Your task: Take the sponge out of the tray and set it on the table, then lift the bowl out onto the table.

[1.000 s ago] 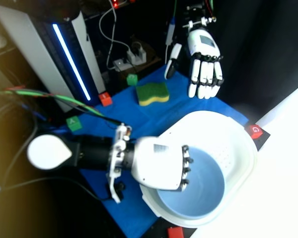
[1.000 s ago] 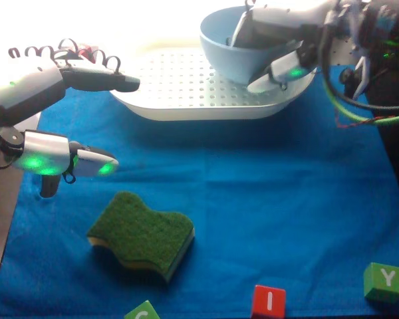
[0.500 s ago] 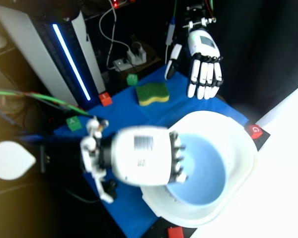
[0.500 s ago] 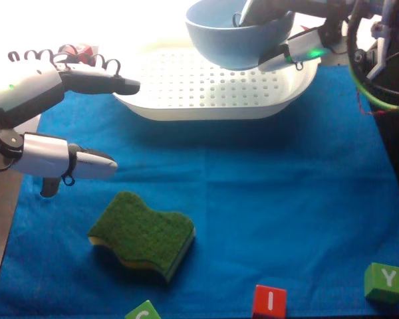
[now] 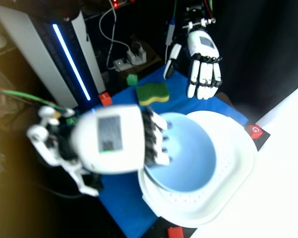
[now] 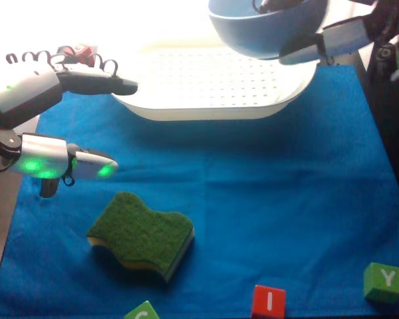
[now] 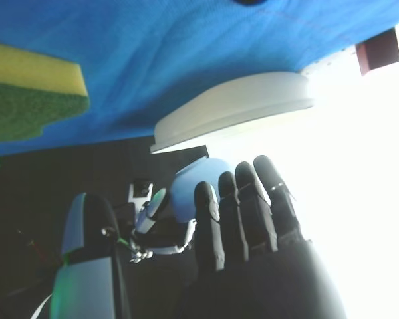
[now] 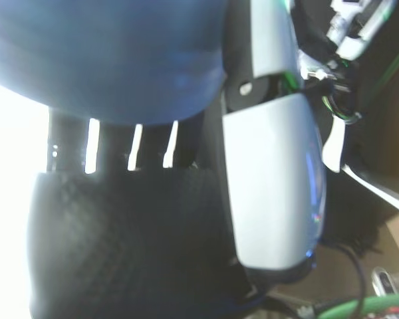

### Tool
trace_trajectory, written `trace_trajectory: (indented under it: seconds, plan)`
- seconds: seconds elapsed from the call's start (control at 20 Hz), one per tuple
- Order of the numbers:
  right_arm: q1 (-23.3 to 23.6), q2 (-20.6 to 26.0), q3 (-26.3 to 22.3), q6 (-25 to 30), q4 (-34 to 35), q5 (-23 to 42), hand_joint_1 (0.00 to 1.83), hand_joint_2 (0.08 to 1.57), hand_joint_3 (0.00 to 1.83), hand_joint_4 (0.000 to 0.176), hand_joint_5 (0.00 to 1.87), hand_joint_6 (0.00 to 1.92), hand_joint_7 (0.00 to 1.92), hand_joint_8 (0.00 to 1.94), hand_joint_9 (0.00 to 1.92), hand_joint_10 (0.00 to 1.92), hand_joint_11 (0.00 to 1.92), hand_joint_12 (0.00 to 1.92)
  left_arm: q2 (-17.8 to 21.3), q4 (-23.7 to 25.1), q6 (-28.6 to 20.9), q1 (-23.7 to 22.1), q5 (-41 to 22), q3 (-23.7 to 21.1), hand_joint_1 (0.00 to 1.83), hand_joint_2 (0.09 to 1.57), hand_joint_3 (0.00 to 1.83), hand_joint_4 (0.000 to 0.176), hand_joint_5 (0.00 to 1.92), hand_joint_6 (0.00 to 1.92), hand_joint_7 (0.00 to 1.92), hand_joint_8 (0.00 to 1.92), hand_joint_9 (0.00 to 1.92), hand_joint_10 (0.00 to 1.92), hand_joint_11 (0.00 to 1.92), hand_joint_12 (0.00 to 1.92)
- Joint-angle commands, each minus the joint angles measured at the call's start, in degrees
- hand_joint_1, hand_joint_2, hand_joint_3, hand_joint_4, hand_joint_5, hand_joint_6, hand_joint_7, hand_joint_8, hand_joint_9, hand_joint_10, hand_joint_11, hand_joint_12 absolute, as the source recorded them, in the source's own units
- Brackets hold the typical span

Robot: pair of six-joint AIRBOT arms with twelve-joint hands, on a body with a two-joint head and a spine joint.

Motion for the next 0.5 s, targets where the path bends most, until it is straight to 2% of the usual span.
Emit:
trace_trajectory:
  seconds: [0.0,0.05,0.1,0.15,0.2,0.25,0.3,0.35,0.4,0.45]
  plan:
    - [0.8,1.7,-1.4,-1.1,4.4,6.4,1.2,1.04,0.0,0.0,1.16,0.66,1.25,1.85,1.43,1.91,1.45,1.92,0.0,-1.4,-0.3,-0.2,-7.3,-0.3,0.76,0.97,0.0,0.035,0.45,0.0,0.37,0.0,0.36,0.0,0.01,0.77]
    - [0.3,3.3,-3.6,-2.2,4.1,6.6,1.2,1.04,0.0,0.0,1.16,0.66,1.25,1.85,1.43,1.91,1.45,1.92,0.3,-1.8,-0.3,0.0,-7.7,-0.3,0.76,0.97,0.0,0.035,0.45,0.0,0.37,0.0,0.36,0.0,0.01,0.77]
    - [-0.7,5.9,-7.2,-4.2,4.0,7.3,1.2,1.03,0.0,0.0,1.19,0.61,1.21,1.9,1.46,1.92,1.5,1.92,0.8,-2.4,-0.3,0.4,-8.6,-0.5,0.74,0.97,0.0,0.045,0.44,0.0,0.37,0.0,0.35,0.0,0.0,0.67]
    - [-1.8,7.6,-9.8,-5.6,4.0,8.2,1.27,1.03,0.0,0.0,1.15,0.66,1.17,1.01,1.35,1.31,1.15,1.71,1.2,-3.1,-0.3,0.9,-9.4,-0.7,0.75,0.96,0.0,0.04,0.44,0.0,0.38,0.01,0.36,0.0,0.0,0.65]
    - [-3.1,9.1,-11.9,-6.1,3.9,9.1,1.29,1.04,0.0,0.0,1.05,0.68,1.27,0.72,1.35,0.85,1.21,1.33,1.8,-3.8,-0.3,1.4,-10.3,-0.8,0.76,0.96,0.0,0.02,0.47,0.0,0.42,0.0,0.39,0.0,0.05,0.73]
    - [-4.7,10.3,-13.7,-6.2,3.5,10.4,1.28,1.07,0.0,0.0,0.9,0.98,1.3,0.53,1.4,0.36,1.21,1.01,2.2,-4.4,-0.3,1.8,-11.1,-1.0,0.79,0.95,0.0,0.05,0.47,0.0,0.41,0.0,0.36,0.0,0.06,0.75]
    - [-5.9,10.9,-15.0,-6.2,2.8,11.3,1.27,1.06,0.0,0.0,0.93,0.97,1.29,0.53,1.36,0.17,1.17,0.89,2.5,-4.8,-0.3,2.0,-11.6,-1.0,0.8,0.95,0.0,0.063,0.47,0.0,0.41,0.0,0.37,0.0,0.07,0.75]
    - [-7.1,11.4,-16.0,-6.1,2.6,11.9,1.27,1.06,0.0,0.0,0.93,0.97,1.29,0.53,1.36,0.17,1.17,0.89,2.6,-5.0,-0.3,2.0,-11.9,-1.1,0.8,0.95,0.0,0.063,0.47,0.0,0.41,0.0,0.37,0.0,0.07,0.75]
    - [-9.2,11.8,-17.5,-6.1,2.6,13.1,1.27,1.09,0.0,0.0,0.87,1.07,1.24,0.63,1.25,0.02,1.04,0.77,2.6,-5.1,-0.3,2.0,-12.3,-1.1,0.8,0.93,0.0,0.07,0.47,0.0,0.42,0.0,0.38,0.0,0.11,0.71]
    - [-10.7,11.8,-18.4,-6.1,2.4,13.5,1.36,1.11,0.01,0.0,0.75,1.21,1.08,0.79,1.1,0.81,0.96,0.85,2.6,-5.1,-0.3,2.0,-12.4,-1.1,0.82,0.92,0.0,0.067,0.48,0.01,0.43,0.0,0.38,0.0,0.12,0.7]
